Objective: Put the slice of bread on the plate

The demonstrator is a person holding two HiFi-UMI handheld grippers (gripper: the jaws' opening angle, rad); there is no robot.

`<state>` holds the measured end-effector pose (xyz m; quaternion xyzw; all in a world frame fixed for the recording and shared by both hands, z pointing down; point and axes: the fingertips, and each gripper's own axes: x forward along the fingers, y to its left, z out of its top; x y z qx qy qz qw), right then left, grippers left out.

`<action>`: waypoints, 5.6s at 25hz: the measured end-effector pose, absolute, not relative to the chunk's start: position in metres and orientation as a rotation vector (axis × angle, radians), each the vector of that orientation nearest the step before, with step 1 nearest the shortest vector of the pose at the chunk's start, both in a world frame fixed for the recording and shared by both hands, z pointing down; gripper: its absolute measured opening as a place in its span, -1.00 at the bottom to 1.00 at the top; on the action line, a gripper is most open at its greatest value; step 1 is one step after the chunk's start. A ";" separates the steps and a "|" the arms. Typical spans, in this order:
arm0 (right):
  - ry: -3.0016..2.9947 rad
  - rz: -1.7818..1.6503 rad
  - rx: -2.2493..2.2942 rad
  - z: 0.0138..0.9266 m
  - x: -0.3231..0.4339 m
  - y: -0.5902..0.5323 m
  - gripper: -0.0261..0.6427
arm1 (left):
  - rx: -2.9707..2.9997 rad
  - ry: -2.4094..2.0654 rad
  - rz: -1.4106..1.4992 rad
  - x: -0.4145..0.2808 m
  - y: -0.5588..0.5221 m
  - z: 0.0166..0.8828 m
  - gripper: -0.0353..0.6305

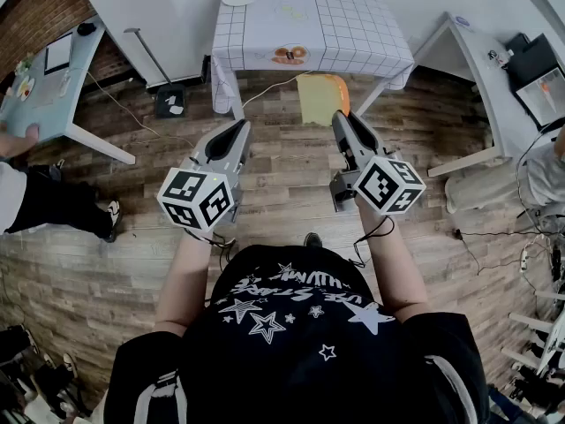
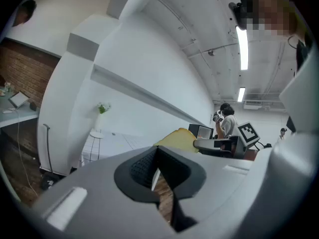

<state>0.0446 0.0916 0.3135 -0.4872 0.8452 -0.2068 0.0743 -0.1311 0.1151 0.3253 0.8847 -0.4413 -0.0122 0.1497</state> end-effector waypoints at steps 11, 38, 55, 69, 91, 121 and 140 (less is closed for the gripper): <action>2.657 -0.614 -1.363 0.325 0.142 0.075 -0.66 | 2.474 -1.445 -0.027 -0.031 0.101 0.328 -0.87; 2.675 -0.631 -1.373 0.351 0.218 0.055 -0.65 | 2.534 -1.509 0.162 0.048 0.088 0.343 -0.87; 2.693 -0.647 -1.529 0.378 0.192 -0.057 -0.65 | 2.529 -1.392 0.135 0.012 -0.039 0.377 -0.87; 2.720 -0.600 -1.557 0.412 0.127 -0.155 -0.65 | 2.546 -1.391 0.142 -0.057 -0.130 0.409 -0.87; 2.682 -0.637 -1.659 0.383 0.165 -0.166 -0.65 | 2.469 -1.365 0.167 -0.056 -0.127 0.402 -0.87; 2.802 -0.672 -1.281 0.391 0.212 -0.376 -0.65 | 2.267 -1.686 0.206 0.000 -0.247 0.394 -0.87; 3.055 -0.426 -1.156 0.367 0.043 -0.388 -0.65 | 2.179 -1.771 0.107 -0.140 -0.279 0.394 -0.87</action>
